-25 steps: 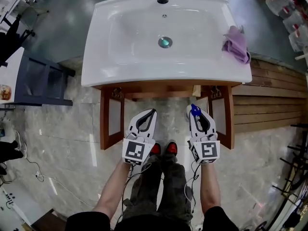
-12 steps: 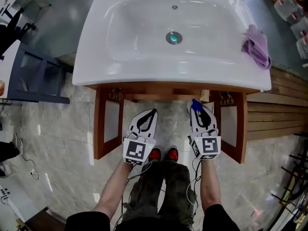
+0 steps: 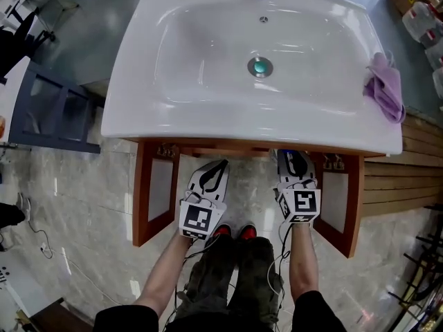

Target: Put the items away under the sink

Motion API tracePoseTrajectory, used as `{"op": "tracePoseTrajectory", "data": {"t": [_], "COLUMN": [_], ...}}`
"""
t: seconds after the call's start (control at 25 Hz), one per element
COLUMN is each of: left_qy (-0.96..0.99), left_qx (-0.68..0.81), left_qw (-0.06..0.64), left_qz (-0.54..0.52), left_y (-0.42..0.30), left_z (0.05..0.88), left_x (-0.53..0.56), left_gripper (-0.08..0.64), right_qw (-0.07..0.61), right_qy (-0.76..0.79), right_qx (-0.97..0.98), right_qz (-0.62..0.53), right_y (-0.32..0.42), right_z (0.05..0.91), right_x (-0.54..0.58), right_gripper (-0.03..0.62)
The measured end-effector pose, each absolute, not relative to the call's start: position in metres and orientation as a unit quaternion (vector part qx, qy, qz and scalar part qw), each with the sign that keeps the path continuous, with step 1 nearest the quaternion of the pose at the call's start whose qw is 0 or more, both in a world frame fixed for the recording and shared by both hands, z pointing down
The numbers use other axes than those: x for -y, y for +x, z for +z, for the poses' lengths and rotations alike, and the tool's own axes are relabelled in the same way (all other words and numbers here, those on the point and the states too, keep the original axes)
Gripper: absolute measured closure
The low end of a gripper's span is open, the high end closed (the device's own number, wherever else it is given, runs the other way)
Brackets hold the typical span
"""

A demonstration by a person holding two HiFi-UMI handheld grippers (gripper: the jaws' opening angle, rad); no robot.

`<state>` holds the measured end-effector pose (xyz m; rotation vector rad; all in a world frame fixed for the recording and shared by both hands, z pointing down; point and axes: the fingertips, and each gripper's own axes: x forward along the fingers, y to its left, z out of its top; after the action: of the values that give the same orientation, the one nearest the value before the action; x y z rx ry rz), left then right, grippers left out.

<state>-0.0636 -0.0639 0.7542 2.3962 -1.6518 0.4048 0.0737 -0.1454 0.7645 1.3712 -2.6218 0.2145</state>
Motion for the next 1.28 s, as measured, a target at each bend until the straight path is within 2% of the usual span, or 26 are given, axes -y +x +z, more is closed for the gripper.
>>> {"op": "tracePoseTrajectory", "data": {"t": [0.48,1.0,1.16,1.28], "left_qy": [0.807,0.806,0.809,0.81], "left_qx": [0.568,0.568,0.565,0.563], "left_qw": [0.092,0.097,0.096,0.095], "left_qz": [0.134,0.134,0.131,0.131], "left_y": [-0.071,-0.072,-0.071,-0.071], "left_z": [0.775,0.779,0.774,0.769], "left_x": [0.088,0.085,0.081,0.078], "left_gripper": [0.554,0.554,0.554,0.554], "right_qw": [0.064,0.065,0.07,0.077], "right_qy": [0.465,0.462,0.466,0.465], "right_qx": [0.882,0.883,0.881,0.88], "right_qz": [0.045,0.042,0.049,0.057], "right_y": [0.071,0.068,0.069,0.072], "right_z": [0.767,0.769,0.768,0.77], "right_x": [0.188,0.182,0.178,0.173], "right_gripper": [0.495,0.492,0.46,0.357]}}
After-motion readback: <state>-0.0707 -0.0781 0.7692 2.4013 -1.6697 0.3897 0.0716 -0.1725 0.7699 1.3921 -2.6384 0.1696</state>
